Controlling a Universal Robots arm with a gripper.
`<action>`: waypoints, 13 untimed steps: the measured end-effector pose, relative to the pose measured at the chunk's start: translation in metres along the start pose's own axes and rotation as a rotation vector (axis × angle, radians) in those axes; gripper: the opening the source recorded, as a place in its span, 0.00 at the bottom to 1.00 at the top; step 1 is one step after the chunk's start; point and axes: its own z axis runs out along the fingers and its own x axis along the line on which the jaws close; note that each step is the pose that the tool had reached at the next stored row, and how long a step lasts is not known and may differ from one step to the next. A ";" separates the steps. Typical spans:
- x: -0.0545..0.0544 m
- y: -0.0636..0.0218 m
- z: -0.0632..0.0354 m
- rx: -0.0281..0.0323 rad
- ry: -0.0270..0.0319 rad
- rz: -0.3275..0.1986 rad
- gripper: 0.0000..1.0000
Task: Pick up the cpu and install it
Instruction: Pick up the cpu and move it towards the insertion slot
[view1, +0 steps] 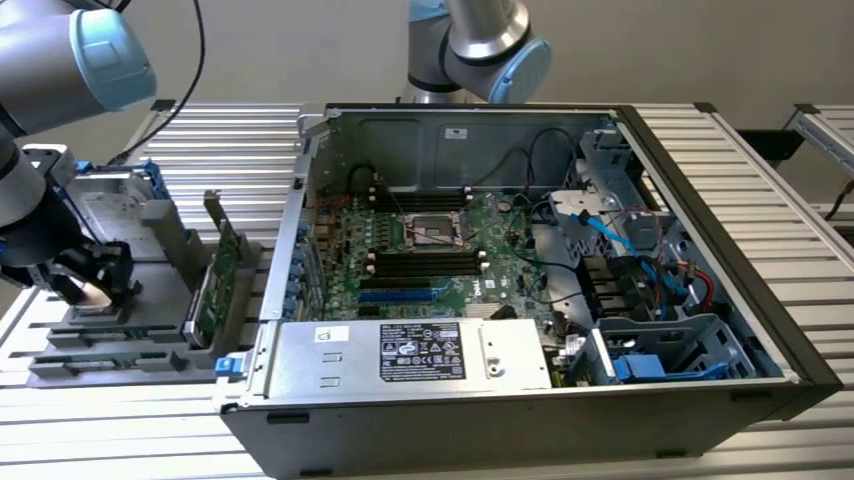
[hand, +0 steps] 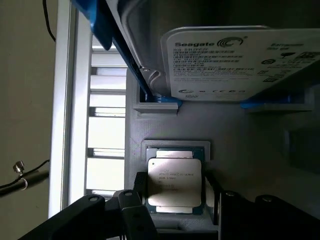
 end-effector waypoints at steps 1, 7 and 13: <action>0.000 0.0002 -0.0021 0.0000 0.0002 0.000 0.55; 0.001 0.0018 -0.0156 -0.0003 0.0028 0.000 0.55; 0.002 0.0036 -0.0312 -0.0015 0.0056 0.001 0.55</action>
